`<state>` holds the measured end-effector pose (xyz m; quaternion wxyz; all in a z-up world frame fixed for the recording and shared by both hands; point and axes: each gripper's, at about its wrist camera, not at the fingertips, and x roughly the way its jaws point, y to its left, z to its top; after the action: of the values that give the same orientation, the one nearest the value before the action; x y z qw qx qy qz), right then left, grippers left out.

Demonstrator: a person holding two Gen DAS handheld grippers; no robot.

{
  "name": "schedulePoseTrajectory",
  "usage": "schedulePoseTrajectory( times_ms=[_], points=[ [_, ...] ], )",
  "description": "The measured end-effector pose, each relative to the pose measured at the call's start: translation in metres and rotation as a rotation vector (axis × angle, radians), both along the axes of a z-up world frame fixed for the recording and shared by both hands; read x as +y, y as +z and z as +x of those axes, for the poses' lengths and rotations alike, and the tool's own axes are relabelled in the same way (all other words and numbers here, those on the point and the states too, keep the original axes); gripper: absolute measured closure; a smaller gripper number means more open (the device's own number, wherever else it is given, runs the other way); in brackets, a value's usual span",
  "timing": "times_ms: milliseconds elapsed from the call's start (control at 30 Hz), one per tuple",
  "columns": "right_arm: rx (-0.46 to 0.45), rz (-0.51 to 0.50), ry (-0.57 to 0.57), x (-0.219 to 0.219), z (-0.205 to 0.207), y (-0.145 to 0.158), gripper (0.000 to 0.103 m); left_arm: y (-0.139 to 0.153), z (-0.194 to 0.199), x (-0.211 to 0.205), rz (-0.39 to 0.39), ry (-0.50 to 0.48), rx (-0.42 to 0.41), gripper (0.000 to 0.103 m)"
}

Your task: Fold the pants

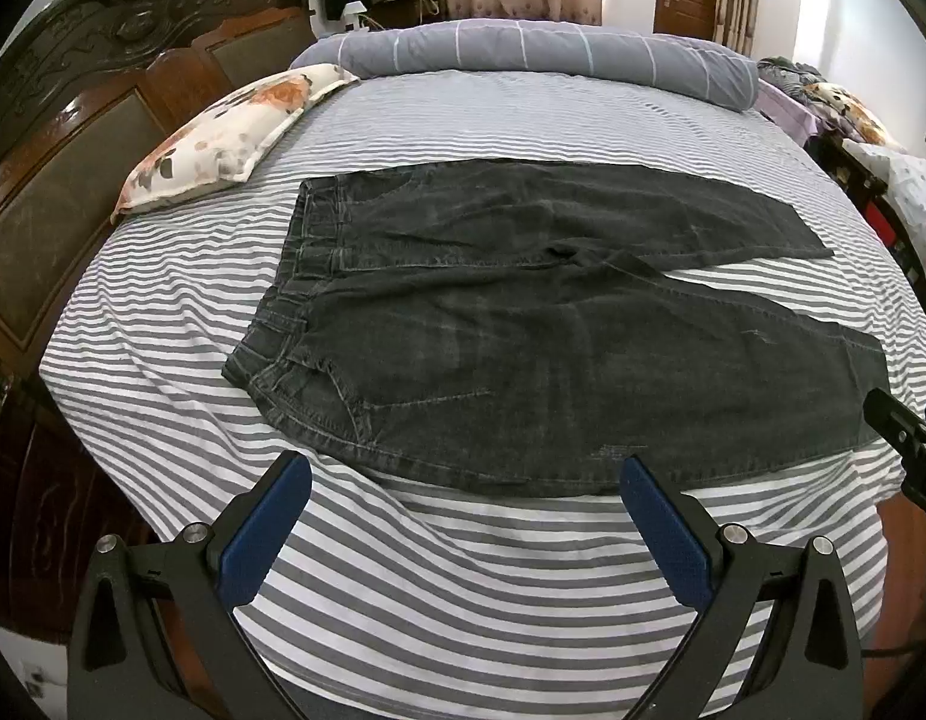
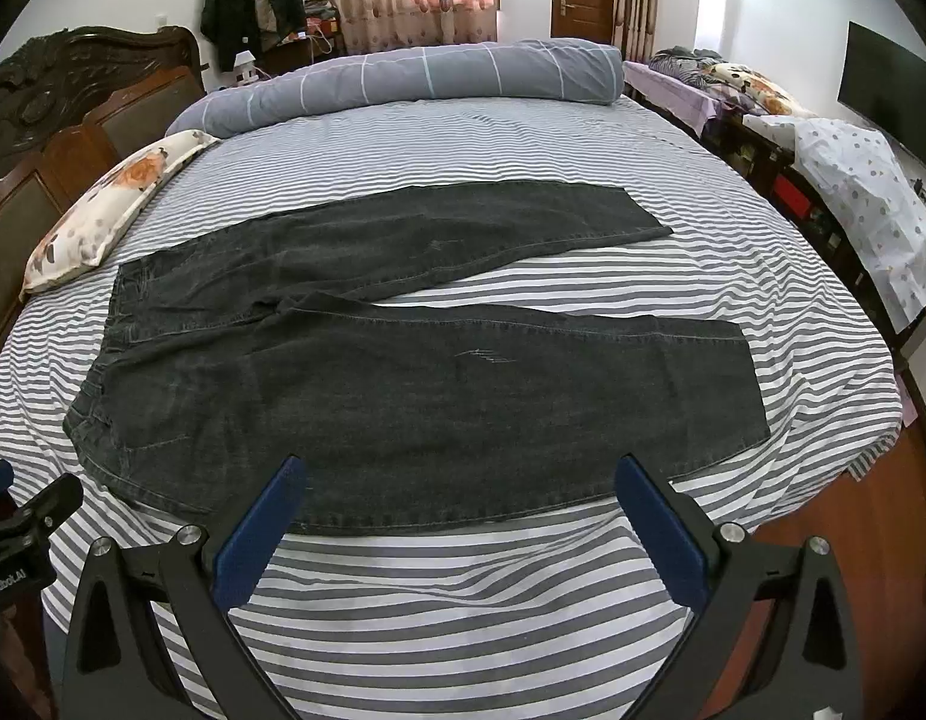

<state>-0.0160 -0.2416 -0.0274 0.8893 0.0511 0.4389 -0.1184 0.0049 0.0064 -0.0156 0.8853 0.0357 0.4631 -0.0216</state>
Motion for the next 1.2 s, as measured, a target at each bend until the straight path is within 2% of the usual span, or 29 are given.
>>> schedulePoseTrajectory(
  times_ms=[733, 1200],
  points=[
    [0.001, 0.043, 0.022, 0.0007, 0.0016, -0.0070, 0.001, 0.0000, -0.0041, 0.0024, 0.012, 0.012, -0.018, 0.001],
    [-0.019, 0.055, 0.035, -0.0018, -0.0004, -0.0006, 0.001, -0.0021, -0.0089, -0.0019, 0.016, -0.008, -0.033, 0.001]
  ],
)
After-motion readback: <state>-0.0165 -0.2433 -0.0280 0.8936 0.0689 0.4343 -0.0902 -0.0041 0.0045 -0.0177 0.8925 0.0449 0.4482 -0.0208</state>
